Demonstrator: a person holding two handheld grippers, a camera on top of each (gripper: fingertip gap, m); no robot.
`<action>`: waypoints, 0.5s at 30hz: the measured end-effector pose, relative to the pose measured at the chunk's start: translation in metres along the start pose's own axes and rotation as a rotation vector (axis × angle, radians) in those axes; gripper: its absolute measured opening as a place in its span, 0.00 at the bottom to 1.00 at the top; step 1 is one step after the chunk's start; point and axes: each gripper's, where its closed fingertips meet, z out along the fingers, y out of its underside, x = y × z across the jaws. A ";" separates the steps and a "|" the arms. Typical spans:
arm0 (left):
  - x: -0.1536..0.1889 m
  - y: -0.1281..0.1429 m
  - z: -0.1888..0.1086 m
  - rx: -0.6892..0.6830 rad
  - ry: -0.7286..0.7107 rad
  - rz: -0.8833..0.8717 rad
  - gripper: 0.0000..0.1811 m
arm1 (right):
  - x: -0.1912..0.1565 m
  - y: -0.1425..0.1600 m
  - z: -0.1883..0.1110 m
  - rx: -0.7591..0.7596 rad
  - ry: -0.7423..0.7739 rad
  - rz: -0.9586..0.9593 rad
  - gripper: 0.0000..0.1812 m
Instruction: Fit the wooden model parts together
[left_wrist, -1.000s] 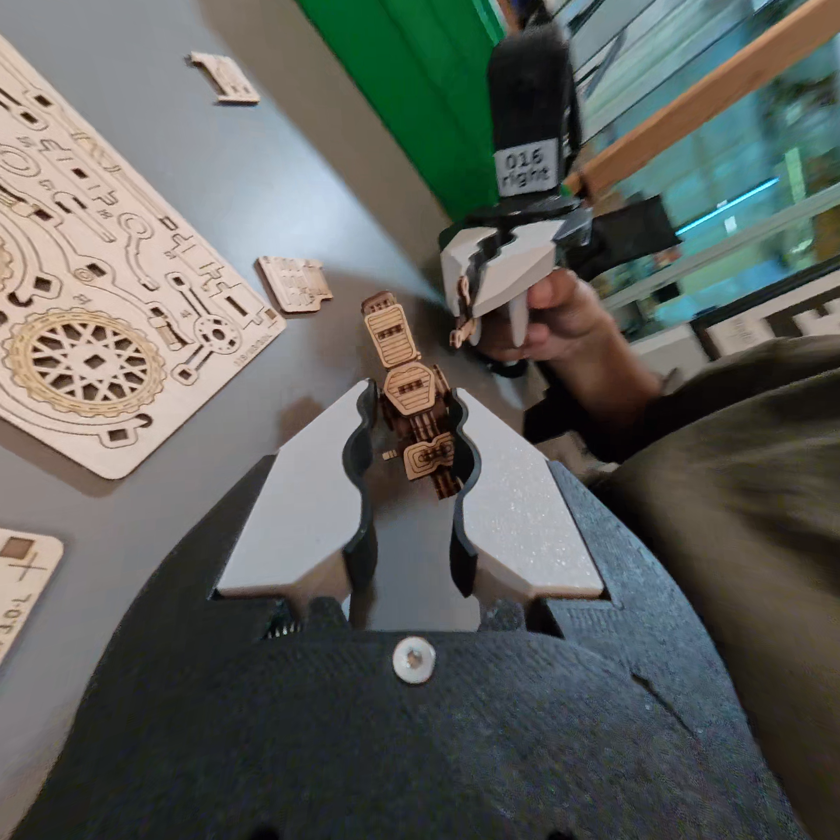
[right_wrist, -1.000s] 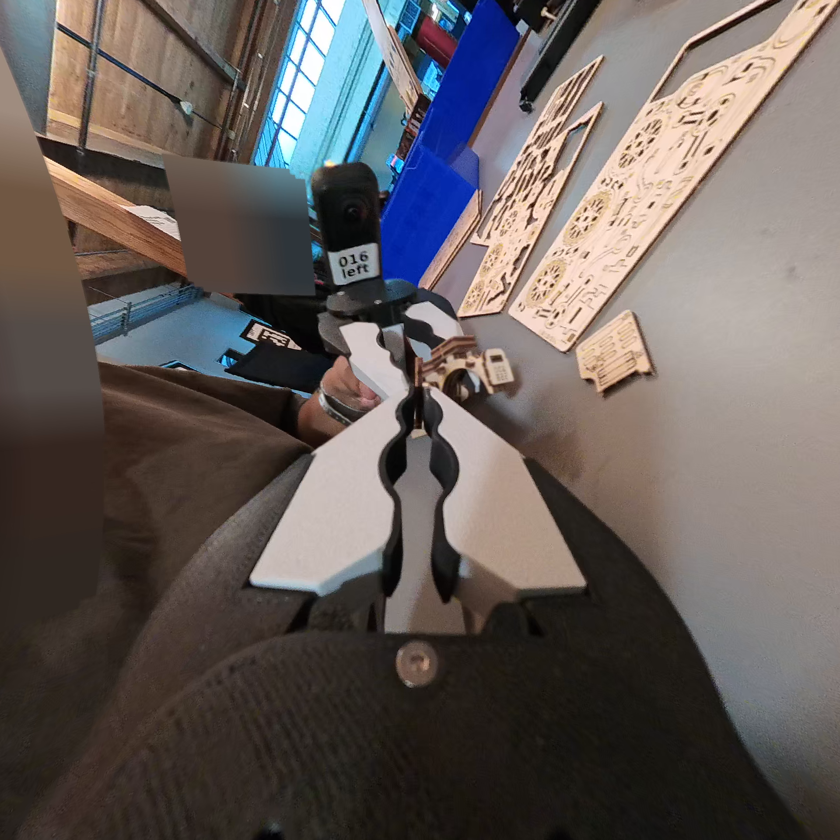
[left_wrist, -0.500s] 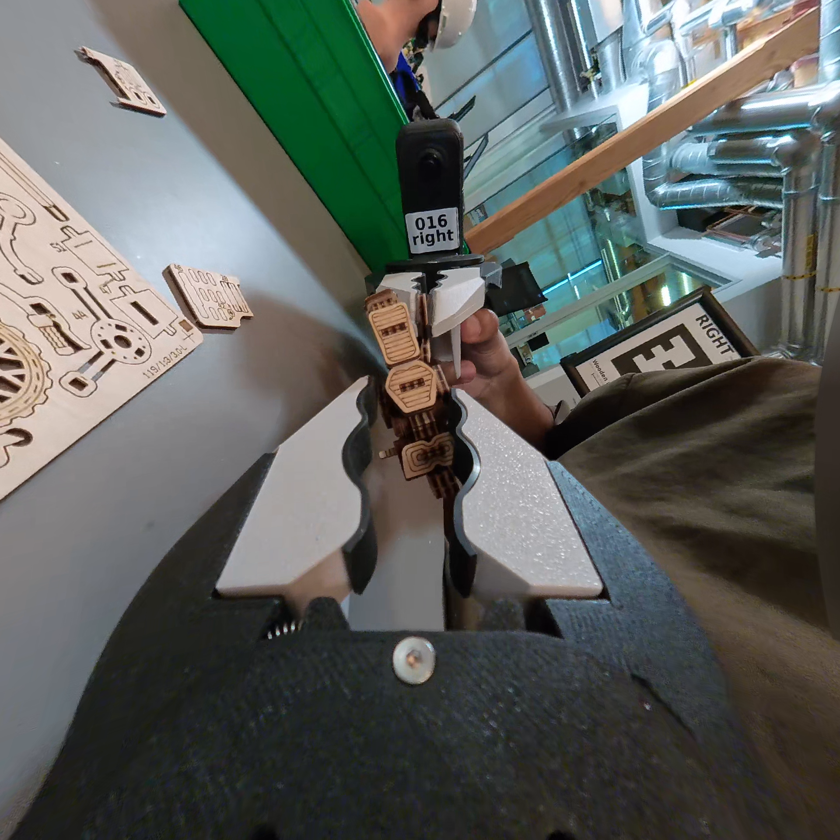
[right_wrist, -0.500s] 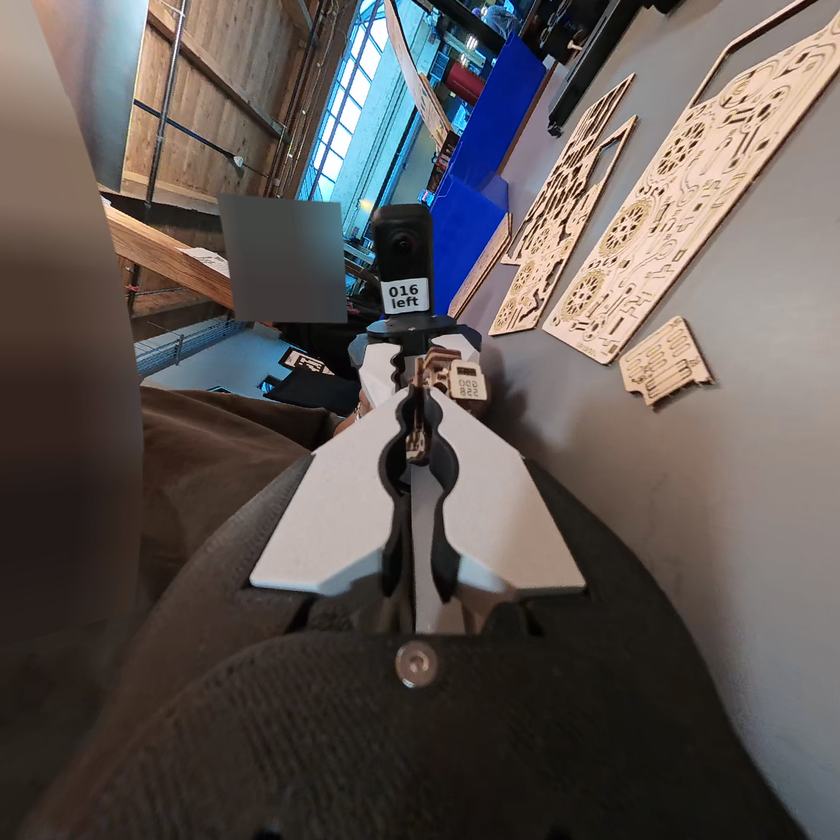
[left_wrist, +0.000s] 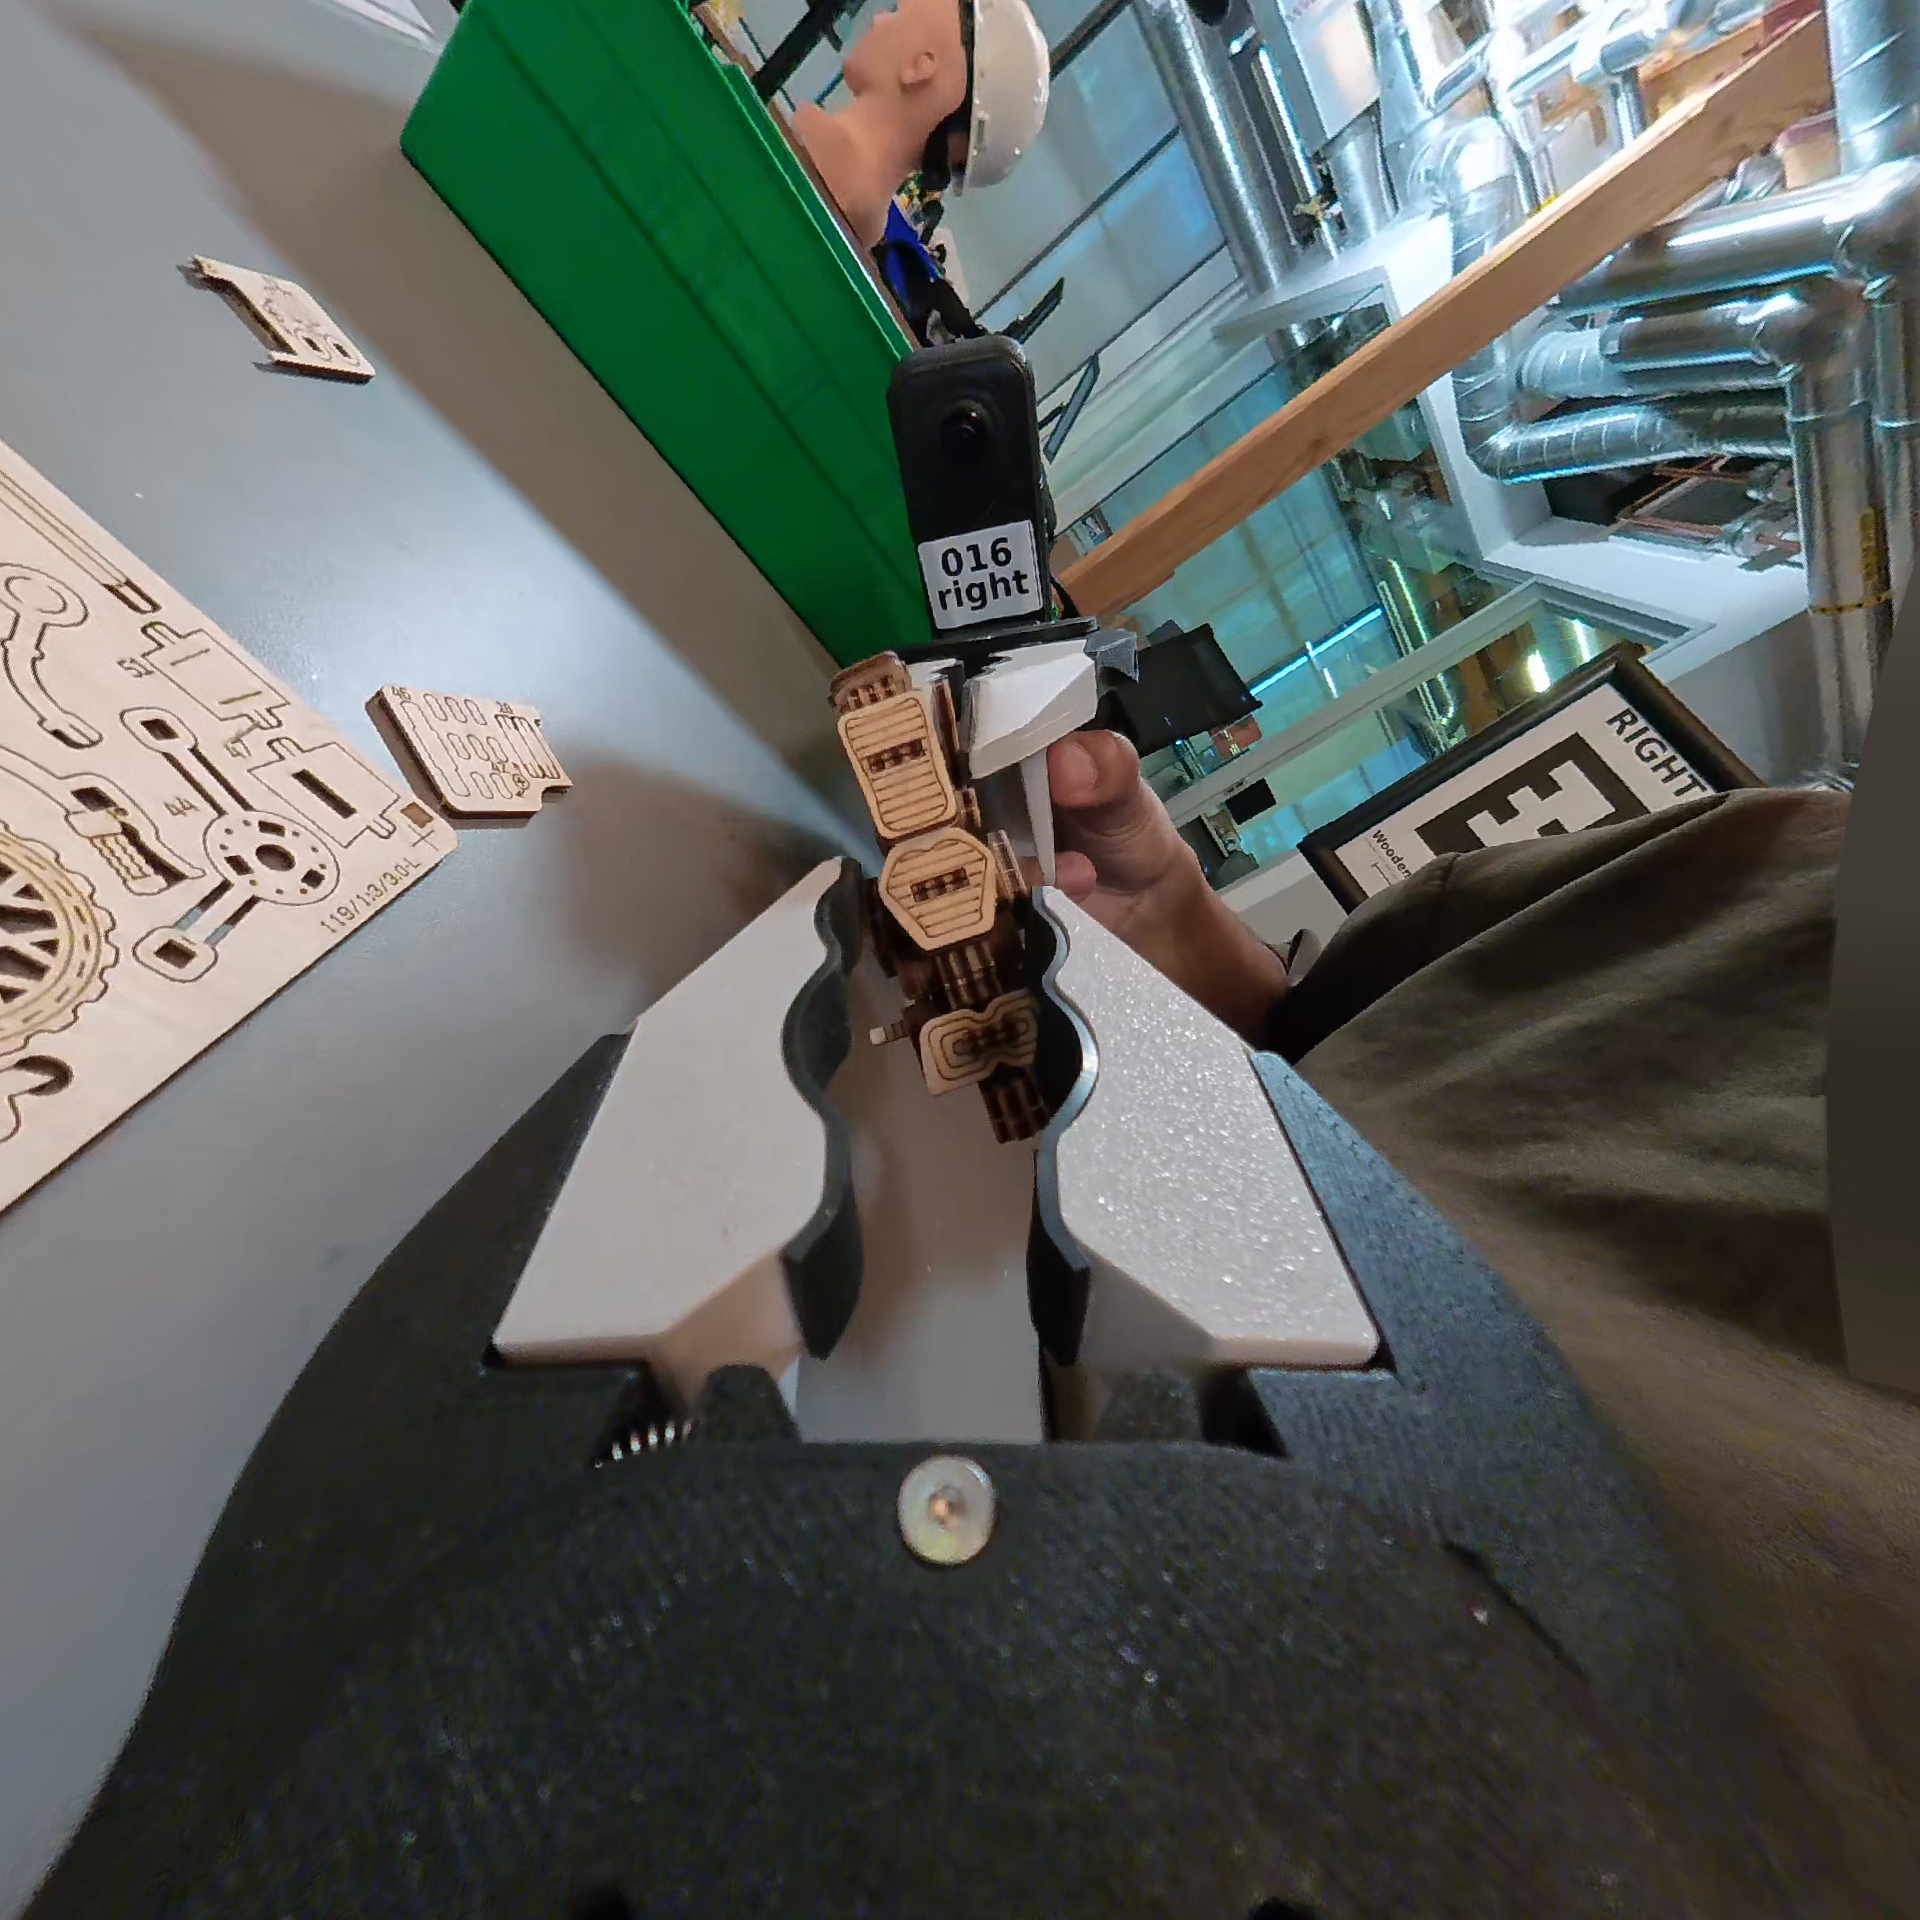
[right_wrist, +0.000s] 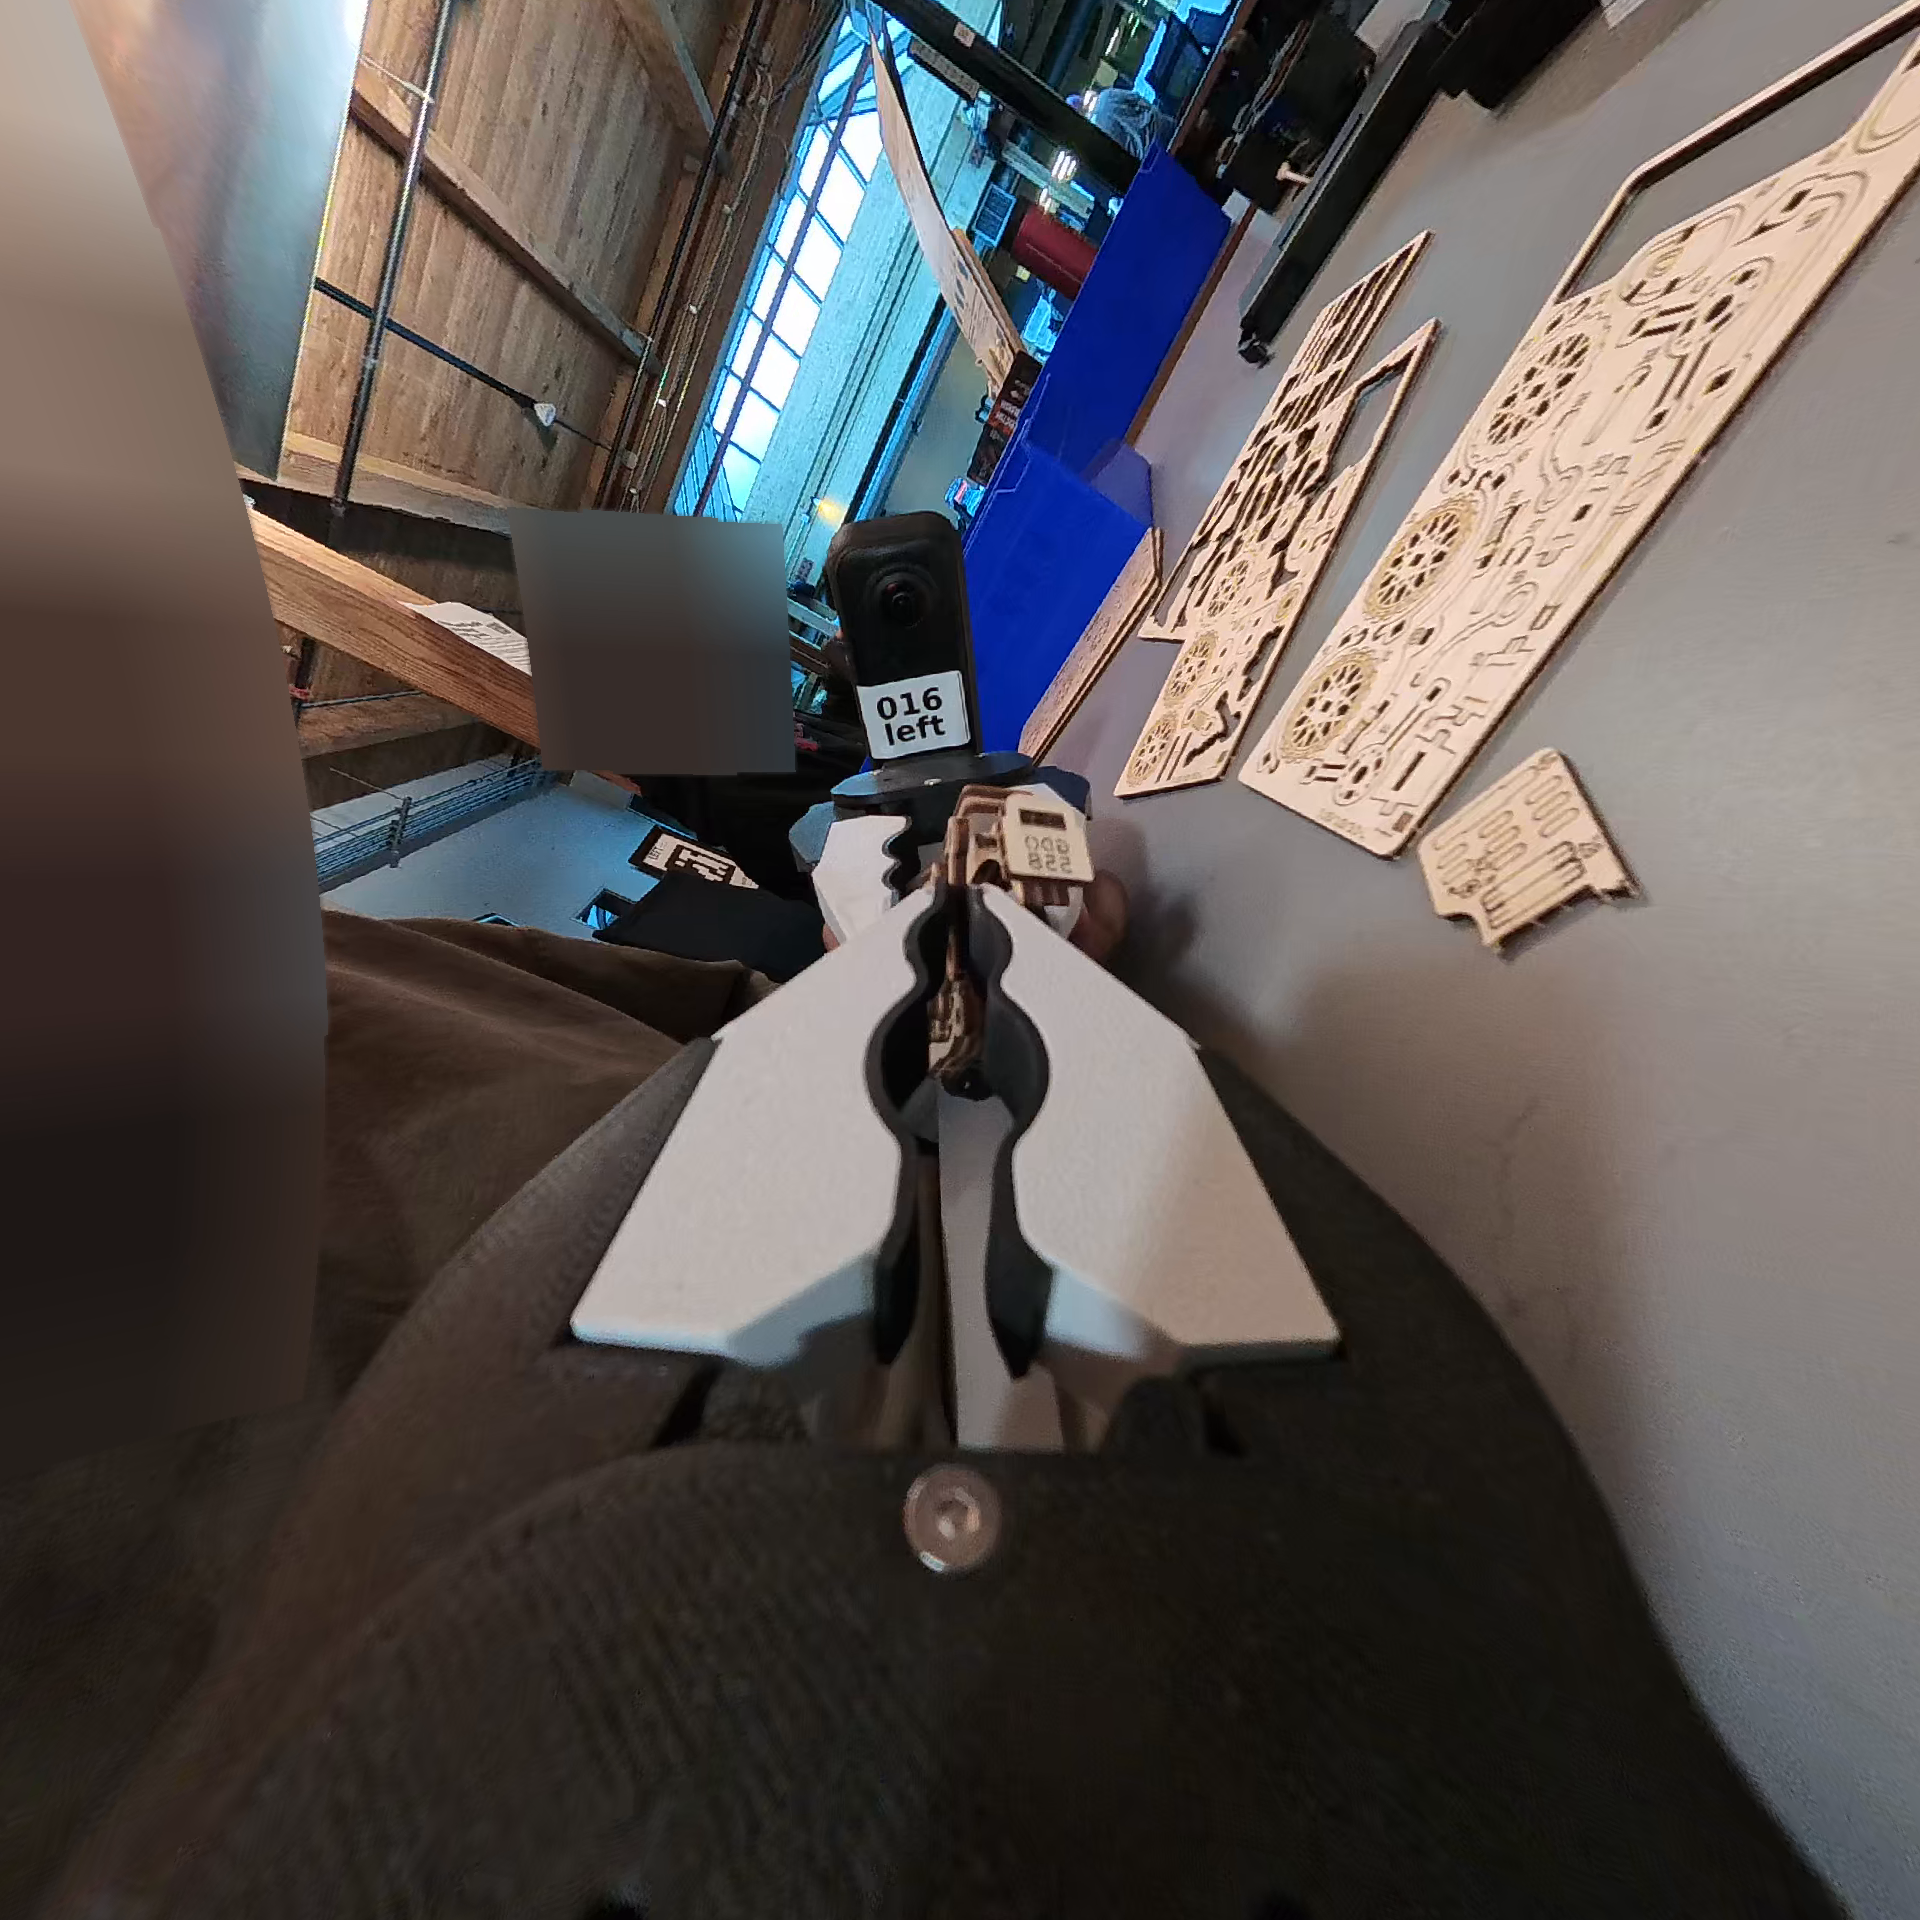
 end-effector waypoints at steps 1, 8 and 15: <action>0.000 0.000 0.000 -0.001 -0.003 0.004 0.16 | 0.000 0.000 0.000 -0.002 0.001 -0.001 0.00; -0.002 0.003 0.001 -0.034 -0.063 0.157 0.16 | -0.001 0.002 0.000 -0.001 -0.007 0.018 0.00; 0.001 0.002 0.001 -0.031 -0.054 0.183 0.16 | -0.002 0.001 -0.001 0.008 -0.024 0.031 0.00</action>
